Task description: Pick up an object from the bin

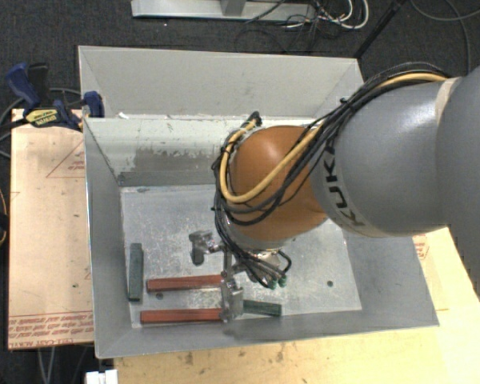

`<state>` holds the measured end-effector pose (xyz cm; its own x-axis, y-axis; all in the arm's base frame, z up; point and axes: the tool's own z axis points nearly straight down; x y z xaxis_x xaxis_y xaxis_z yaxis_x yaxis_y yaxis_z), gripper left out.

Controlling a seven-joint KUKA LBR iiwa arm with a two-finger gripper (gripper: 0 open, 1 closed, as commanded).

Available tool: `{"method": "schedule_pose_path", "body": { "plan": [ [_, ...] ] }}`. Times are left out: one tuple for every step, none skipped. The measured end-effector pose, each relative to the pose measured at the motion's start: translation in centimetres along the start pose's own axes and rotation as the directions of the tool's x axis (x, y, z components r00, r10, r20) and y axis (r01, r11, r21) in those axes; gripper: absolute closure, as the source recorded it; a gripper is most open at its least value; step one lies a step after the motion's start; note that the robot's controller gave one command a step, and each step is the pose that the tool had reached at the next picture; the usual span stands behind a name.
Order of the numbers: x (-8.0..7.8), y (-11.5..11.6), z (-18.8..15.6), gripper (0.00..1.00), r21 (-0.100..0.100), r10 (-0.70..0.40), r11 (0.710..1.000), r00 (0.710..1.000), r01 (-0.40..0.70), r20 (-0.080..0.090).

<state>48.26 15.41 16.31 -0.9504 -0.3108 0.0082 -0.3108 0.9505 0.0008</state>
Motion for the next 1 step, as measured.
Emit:
{"method": "schedule_pose_path", "body": {
  "plan": [
    [-3.14,-4.54,9.59,0.0,-0.001,-0.002,1.0,1.0,0.002,0.004]
  ]
}}
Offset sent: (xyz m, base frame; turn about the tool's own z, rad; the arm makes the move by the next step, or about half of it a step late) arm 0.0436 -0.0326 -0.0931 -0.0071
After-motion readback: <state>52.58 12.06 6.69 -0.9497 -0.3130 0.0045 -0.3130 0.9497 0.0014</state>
